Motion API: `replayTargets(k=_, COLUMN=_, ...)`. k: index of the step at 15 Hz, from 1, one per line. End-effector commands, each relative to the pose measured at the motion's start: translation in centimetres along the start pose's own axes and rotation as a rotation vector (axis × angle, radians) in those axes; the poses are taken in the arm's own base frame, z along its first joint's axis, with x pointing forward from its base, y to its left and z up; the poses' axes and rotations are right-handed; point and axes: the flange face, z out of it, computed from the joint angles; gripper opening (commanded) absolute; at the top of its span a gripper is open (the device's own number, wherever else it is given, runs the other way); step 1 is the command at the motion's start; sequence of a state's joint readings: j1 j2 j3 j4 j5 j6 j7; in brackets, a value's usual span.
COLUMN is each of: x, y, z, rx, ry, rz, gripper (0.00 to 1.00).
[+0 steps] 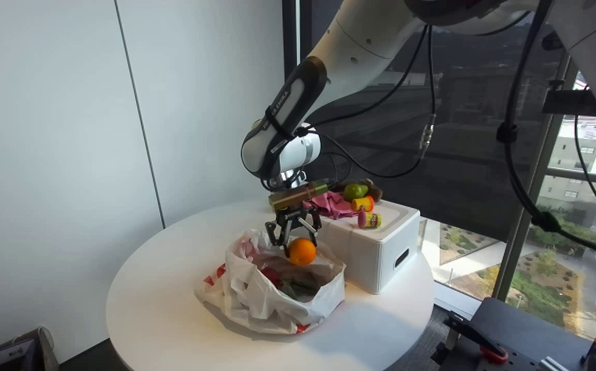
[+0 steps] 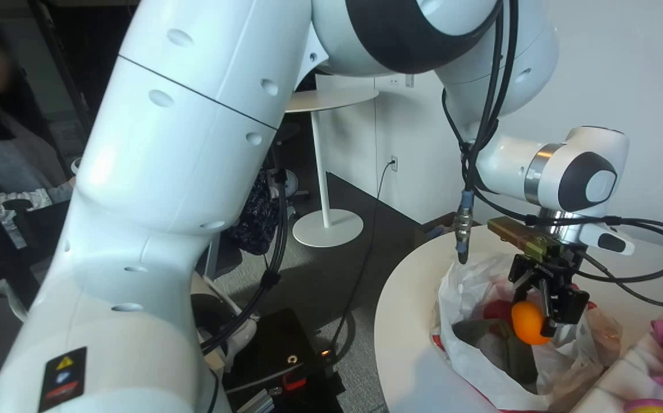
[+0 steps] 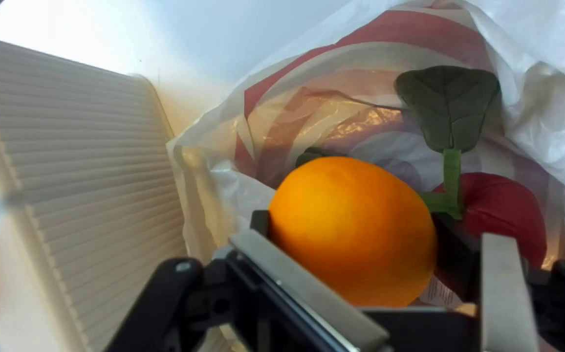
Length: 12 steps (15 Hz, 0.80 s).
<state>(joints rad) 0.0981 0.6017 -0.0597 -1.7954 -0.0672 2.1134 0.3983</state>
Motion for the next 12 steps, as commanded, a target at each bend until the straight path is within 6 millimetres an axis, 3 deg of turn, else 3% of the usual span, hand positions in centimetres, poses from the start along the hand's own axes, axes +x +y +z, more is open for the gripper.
replayTargets(k=1, x=0.3, y=-1.4, z=-0.9, rx=0.070, ry=-0.024, rz=-0.109, gripper=0.56)
replayTargets(k=2, x=0.5, y=-1.6, z=-0.9, rx=0.074, ry=-0.014, rz=-0.132, gripper=0.60)
replayTargets(k=3, x=0.5, y=-1.7, z=-0.9, rx=0.079, ry=-0.013, rz=-0.154, gripper=0.95)
replayTargets(k=8, x=1.3, y=0.1, z=-2.7, rx=0.110, ry=0.017, rz=-0.138, gripper=1.00)
replayTargets(k=12, x=2.5, y=5.8, z=-5.9, rx=0.181, ry=0.072, rz=0.045, gripper=1.00)
